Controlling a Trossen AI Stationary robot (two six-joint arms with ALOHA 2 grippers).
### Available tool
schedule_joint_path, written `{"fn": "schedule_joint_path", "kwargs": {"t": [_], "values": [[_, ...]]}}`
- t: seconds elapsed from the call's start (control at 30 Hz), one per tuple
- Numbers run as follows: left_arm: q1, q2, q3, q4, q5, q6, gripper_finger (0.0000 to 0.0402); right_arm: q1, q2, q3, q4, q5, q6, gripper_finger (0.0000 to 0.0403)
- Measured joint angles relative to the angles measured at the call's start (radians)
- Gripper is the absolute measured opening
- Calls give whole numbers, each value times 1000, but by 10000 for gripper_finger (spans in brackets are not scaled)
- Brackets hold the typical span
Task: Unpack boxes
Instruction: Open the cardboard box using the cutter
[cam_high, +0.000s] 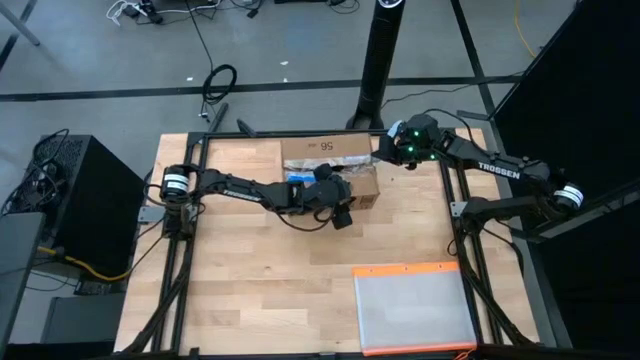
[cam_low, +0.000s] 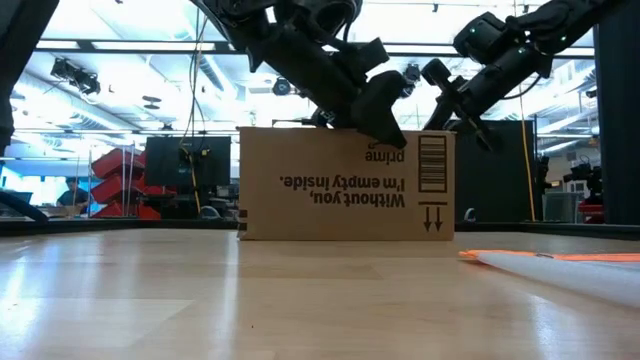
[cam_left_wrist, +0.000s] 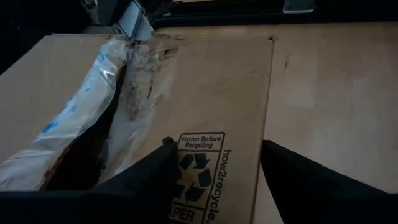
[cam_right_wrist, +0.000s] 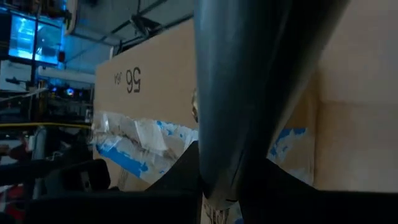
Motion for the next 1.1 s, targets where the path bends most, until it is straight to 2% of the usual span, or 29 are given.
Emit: {"fn": "schedule_joint_path", "kwargs": {"t": [0.27, 0.37, 0.87, 1.0, 1.1], "values": [[-71, -88, -6, -16, 15, -110, 213, 51, -8, 6, 150, 220, -200, 41], [-92, -133, -5, -46, -17, -140, 213, 61, -14, 6, 133, 233, -219, 41], [-113, -356, -2, -543, -243, -248, 213, 301, -175, 5, -133, 283, -532, 41], [-101, -408, -1, -644, -241, -243, 213, 336, -214, 5, -249, 286, -560, 41], [-70, -407, -1, -635, -178, -221, 213, 342, -194, 3, -216, 337, -619, 41]]}}
